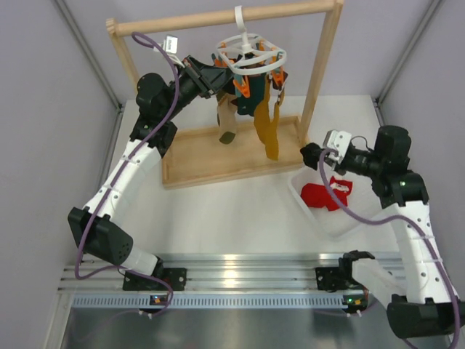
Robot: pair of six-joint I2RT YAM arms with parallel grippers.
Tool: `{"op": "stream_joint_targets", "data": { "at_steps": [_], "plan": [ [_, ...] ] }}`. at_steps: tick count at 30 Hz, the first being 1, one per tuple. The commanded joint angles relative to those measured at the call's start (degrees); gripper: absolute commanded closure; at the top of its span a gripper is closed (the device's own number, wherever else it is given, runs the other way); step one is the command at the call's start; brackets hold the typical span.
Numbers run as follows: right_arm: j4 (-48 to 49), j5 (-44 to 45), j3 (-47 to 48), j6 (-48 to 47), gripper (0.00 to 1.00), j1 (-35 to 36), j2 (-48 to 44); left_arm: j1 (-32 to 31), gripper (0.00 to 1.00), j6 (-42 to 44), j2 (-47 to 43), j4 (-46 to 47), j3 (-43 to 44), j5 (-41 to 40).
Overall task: Clip the socks to the hanger
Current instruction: Pick up the sock from the bin, then clamp the sock onto the hanger.
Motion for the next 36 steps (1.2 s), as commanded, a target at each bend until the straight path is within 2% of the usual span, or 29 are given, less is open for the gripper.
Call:
{"op": "stream_joint_targets", "data": {
  "at_steps": [1, 2, 3, 7, 13, 18, 24, 31, 33, 36],
  "plan": [
    [25.24, -1.73, -4.27, 9.89, 1.00, 6.79, -5.23, -0.12, 1.00, -0.54, 0.88, -0.76, 1.16, -0.51],
    [28.58, 2.10, -5.58, 9.45, 1.00, 8.89, -6.02, -0.12, 1.00, -0.45, 0.88, -0.76, 1.16, -0.51],
    [37.66, 4.84, -9.25, 8.84, 1.00, 13.61, -6.98, -0.04, 1.00, -0.37, 0.80, -0.94, 1.16, -0.51],
    [52.91, 10.40, -14.55, 5.06, 1.00, 20.86, -9.54, -0.12, 1.00, 0.25, 1.06, -1.38, 1.25, -0.60],
    [64.72, 16.64, -16.85, -1.27, 1.00, 30.00, -8.22, -0.04, 1.00, 1.30, 1.23, -2.17, 1.25, -0.51],
    [65.09, 19.89, -13.78, -4.88, 1.00, 36.67, -4.55, -0.12, 1.00, 1.66, 1.32, -2.52, 1.25, -0.42],
    [64.66, 27.01, -8.33, 6.63, 1.00, 41.42, -0.67, -0.04, 1.00, 2.01, 1.24, -2.52, 1.25, -0.51],
    [61.24, 24.47, -6.56, 17.08, 1.00, 47.58, -1.89, -0.04, 1.00, 2.27, 1.15, -2.78, 1.34, -0.42],
    [61.05, 24.73, -6.47, 17.62, 1.00, 50.73, -1.63, -0.04, 1.00, 1.92, 1.32, -2.70, 1.25, -0.60],
    [63.24, 29.72, -6.74, 15.78, 1.00, 53.29, 1.08, -0.21, 1.00, 1.66, 1.41, -2.26, 1.16, -0.42]
  ]
}}
